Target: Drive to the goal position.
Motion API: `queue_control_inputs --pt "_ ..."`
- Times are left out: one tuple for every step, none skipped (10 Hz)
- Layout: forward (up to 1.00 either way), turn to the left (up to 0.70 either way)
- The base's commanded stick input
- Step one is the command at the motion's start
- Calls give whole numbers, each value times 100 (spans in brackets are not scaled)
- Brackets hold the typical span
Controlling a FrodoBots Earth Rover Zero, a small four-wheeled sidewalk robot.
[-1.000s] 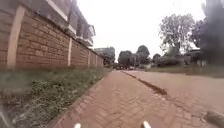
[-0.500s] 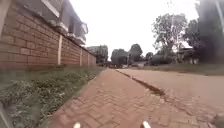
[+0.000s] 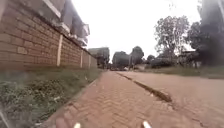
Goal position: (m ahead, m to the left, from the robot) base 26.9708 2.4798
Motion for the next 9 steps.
queue_control_inputs --pt "50 0" --pt "50 0" --pt "50 0" --pt "50 0" --pt "50 0" --pt "50 0" --pt "50 0" --pt "50 15" --pt "50 13"
